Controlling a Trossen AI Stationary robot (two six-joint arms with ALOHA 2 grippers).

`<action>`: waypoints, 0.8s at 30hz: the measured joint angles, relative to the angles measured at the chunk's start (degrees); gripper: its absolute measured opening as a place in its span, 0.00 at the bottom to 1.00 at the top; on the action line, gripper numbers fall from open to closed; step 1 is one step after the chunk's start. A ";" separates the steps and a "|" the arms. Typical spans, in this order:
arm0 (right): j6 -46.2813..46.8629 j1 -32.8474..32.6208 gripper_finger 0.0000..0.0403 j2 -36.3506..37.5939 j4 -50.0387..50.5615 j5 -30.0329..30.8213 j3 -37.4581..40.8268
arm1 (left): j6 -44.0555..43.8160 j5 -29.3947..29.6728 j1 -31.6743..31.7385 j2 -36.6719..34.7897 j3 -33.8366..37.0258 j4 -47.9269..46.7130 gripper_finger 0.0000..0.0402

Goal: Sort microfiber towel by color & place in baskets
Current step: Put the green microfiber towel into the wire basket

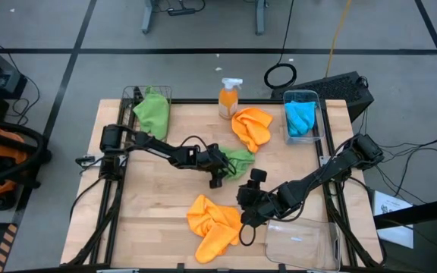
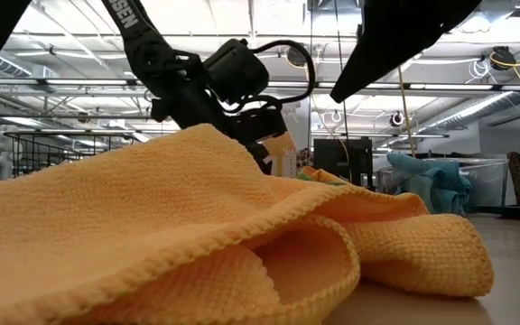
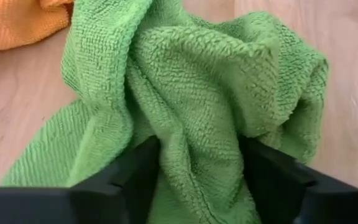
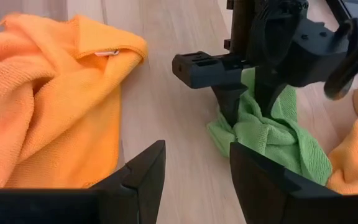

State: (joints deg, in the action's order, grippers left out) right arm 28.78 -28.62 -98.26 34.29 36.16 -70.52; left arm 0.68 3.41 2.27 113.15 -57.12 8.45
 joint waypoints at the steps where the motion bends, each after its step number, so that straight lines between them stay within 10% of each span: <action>1: 0.53 -0.01 0.42 0.00 0.49 0.00 0.02 | -0.21 -0.03 0.13 0.06 0.02 0.56 0.49; 12: 6.13 -0.69 0.42 0.00 6.12 0.21 0.02 | -0.35 -0.05 0.67 -2.05 0.28 -1.33 0.05; 24: 6.57 -1.88 0.42 0.00 6.59 3.25 0.00 | -0.31 4.00 -0.28 -21.45 0.29 -18.50 0.05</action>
State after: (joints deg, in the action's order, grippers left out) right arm 35.35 -30.50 -98.26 40.88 39.41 -70.52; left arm 0.38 7.41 1.98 91.69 -56.83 -10.05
